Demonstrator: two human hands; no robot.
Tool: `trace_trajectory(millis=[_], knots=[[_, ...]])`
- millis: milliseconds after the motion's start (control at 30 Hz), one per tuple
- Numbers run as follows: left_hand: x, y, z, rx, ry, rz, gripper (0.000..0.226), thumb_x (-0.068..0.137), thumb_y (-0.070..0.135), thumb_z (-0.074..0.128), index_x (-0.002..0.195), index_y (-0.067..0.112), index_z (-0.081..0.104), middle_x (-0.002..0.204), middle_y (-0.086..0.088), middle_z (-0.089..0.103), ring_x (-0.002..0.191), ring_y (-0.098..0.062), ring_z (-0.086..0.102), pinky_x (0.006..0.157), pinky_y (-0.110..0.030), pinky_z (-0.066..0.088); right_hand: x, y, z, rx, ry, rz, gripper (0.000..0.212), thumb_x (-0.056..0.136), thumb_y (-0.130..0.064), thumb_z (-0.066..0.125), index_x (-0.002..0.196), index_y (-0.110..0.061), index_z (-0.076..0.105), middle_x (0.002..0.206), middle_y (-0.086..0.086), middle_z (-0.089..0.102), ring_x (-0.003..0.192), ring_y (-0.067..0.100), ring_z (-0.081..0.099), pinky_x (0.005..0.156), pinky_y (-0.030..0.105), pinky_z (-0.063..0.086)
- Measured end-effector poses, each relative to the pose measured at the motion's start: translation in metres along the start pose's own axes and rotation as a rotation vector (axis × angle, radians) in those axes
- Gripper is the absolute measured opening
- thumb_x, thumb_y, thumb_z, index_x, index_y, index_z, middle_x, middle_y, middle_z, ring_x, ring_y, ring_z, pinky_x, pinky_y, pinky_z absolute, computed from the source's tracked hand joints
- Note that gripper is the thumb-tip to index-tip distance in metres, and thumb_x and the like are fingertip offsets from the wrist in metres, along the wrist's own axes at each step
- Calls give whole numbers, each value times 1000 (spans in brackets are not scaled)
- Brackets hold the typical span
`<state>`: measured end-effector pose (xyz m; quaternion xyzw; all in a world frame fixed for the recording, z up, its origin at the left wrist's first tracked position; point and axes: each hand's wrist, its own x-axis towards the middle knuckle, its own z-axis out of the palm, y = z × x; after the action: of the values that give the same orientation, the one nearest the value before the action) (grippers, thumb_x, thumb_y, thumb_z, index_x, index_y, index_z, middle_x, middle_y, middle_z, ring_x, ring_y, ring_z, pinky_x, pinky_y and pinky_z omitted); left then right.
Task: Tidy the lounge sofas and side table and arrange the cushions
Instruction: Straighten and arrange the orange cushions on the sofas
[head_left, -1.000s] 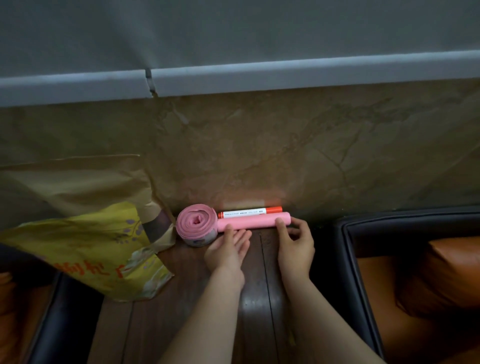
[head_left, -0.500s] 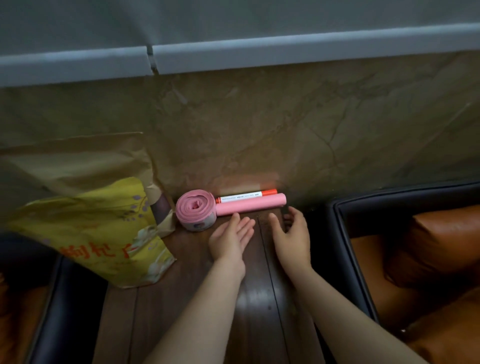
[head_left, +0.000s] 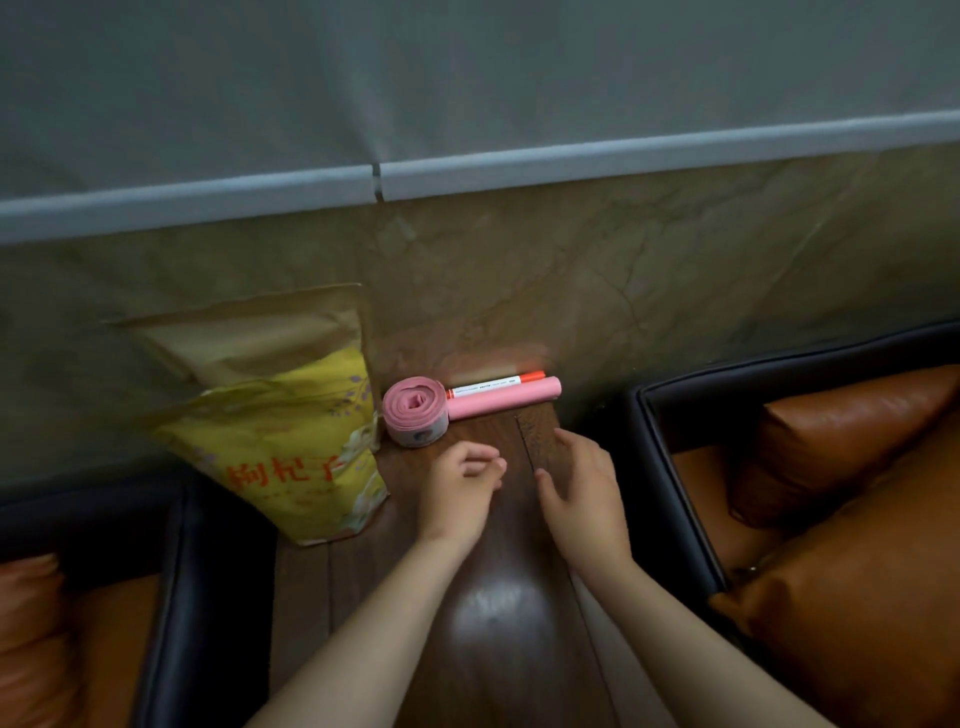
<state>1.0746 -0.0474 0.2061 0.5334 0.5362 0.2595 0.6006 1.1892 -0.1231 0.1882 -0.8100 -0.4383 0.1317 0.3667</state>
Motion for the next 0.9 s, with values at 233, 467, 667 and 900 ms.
trace_trajectory(millis=[233,467,667,900], knots=[[-42,44,-25,271,-53,259,25,83,8,70,77,31,62,83,1,68,76,-14,63,80,-32,50,-24,-42,-69,-123,-14,-111,44,86,-16,66,129,-11,55,127,4,58,124,22,48,104,37,40],[-121,129,-21,439,-71,483,17,84,12,68,88,27,61,88,9,67,78,-9,63,80,-27,50,-61,-81,-187,-357,-25,-266,47,90,-23,61,135,-15,50,136,1,53,131,19,43,109,32,33],[-206,164,-5,647,-138,648,17,84,19,68,100,24,65,96,10,70,90,-7,64,84,-30,53,-113,-95,-268,-423,37,-314,48,93,-26,57,139,-17,46,139,-1,50,134,18,39,110,33,33],[-283,221,-16,851,-68,742,18,88,26,66,104,31,60,97,14,64,88,-5,62,79,-30,55,-154,-129,-340,-436,91,-426,49,95,-25,54,142,-19,42,144,-2,45,138,16,34,114,34,30]])
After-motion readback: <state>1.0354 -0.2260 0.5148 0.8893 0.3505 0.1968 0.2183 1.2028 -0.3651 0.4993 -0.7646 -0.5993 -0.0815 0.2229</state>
